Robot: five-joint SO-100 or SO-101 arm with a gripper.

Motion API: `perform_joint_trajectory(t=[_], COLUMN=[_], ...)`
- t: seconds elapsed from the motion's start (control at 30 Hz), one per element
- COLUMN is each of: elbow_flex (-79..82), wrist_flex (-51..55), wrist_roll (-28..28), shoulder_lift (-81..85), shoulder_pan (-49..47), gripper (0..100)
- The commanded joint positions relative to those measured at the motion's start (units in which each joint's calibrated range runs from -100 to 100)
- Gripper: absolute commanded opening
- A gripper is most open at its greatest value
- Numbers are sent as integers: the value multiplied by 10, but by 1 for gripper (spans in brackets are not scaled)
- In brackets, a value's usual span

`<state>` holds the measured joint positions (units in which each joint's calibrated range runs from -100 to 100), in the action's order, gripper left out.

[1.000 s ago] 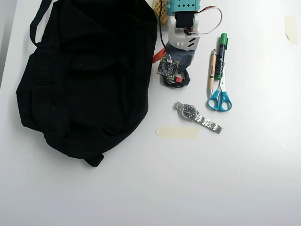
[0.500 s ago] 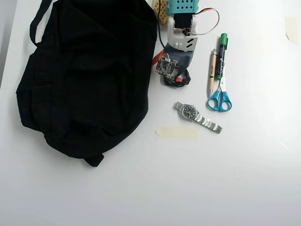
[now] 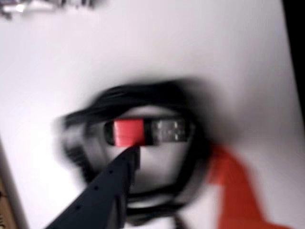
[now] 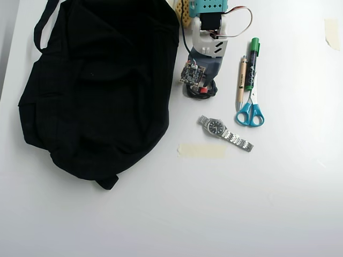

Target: Put the usbc cable into the black bag

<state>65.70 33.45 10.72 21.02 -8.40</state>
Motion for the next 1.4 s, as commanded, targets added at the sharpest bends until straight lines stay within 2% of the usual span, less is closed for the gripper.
perform_joint_trajectory(t=[0.0, 0.43, 0.5, 0.57, 0.73, 0.9, 1.13, 1.37], elbow_flex=[-8, -48, -102, -194, -375, -390, -295, -298], wrist_flex=[7, 31, 65, 160, 301, 311, 333, 349], wrist_roll=[-16, -25, -39, -43, -56, -56, -57, -77], shoulder_lift=[-4, 6, 6, 6, 20, 133, 331, 371], shoulder_pan=[-4, -3, -3, -2, -1, 2, 71, 238], gripper=[2, 2, 2, 2, 2, 2, 2, 2])
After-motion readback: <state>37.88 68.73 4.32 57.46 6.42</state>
